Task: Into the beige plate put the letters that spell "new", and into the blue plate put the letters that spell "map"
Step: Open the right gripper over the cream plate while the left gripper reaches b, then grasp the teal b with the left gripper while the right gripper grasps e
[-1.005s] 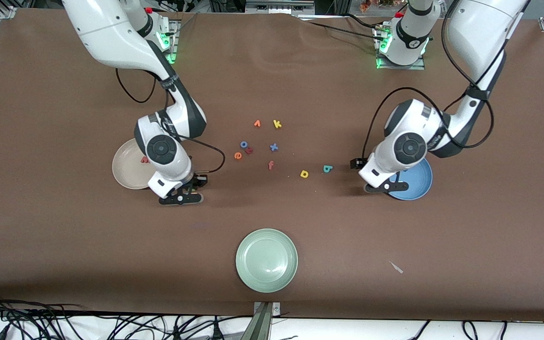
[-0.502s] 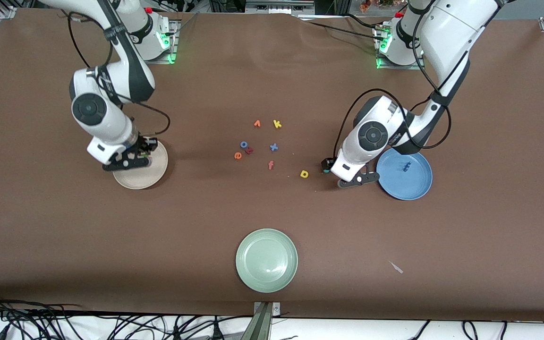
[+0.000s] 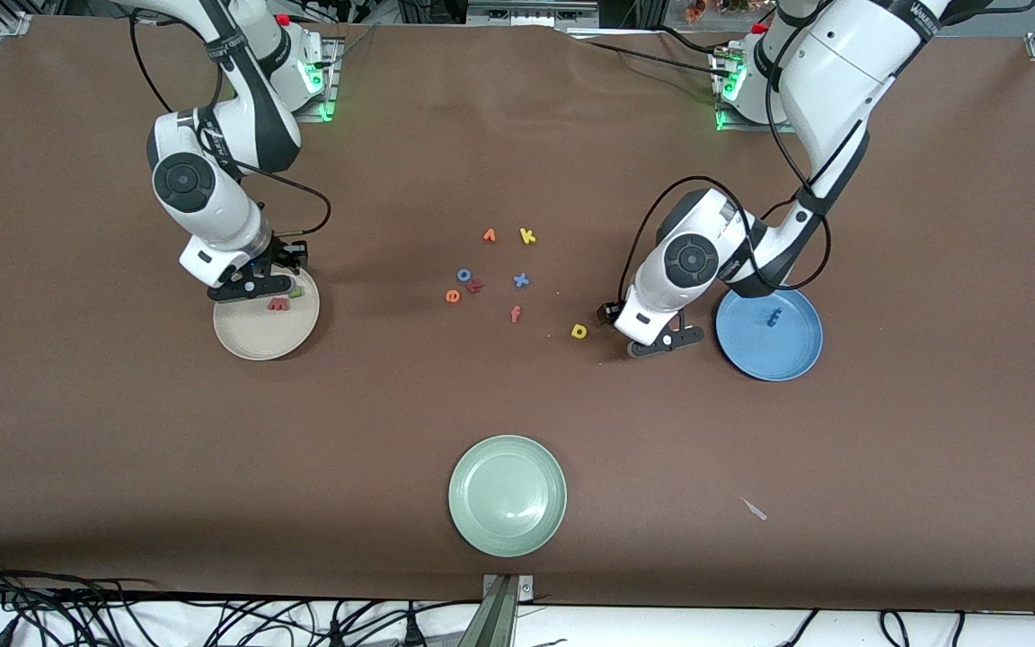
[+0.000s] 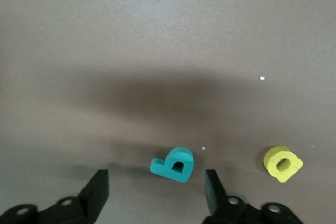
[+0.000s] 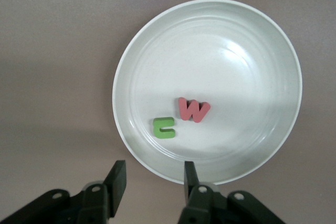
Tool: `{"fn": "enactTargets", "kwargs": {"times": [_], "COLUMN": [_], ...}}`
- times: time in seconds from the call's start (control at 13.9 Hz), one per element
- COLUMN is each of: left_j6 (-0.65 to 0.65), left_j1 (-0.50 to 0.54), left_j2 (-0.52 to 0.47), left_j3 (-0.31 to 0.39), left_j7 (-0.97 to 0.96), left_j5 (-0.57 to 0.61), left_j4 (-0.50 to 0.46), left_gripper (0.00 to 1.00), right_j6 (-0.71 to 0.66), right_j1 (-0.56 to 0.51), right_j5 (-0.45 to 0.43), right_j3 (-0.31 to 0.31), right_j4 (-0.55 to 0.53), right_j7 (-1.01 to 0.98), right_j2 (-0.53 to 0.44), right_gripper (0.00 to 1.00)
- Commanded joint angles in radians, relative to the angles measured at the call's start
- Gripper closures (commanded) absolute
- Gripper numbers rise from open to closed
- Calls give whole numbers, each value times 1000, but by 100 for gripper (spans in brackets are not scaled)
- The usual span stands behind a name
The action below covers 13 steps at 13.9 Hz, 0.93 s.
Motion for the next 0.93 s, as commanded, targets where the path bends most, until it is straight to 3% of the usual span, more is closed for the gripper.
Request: {"fn": "enactTargets", "kwargs": {"times": [0.0, 0.29, 0.65, 0.86], "left_j6": [-2, -4, -8, -13], "left_j1": [-22, -33, -36, -35], "left_j2": [9, 38, 52, 52], "left_j3": [13, 13, 13, 13], "left_j7": [-31, -71, -90, -90], "left_j5": [50, 82, 108, 130], "left_j4": [26, 50, 54, 65], "left_gripper": [26, 32, 40, 45], "right_j6": [17, 38, 38, 110], "right_j1": [2, 15, 170, 248], "right_j5": [0, -1, -9, -14], "right_j3": [54, 223, 236, 213], "right_j4": [27, 160, 398, 455], "right_j7": [130, 491, 772, 869], "right_j2": [31, 172, 373, 463], "right_gripper": [47, 47, 47, 47]}}
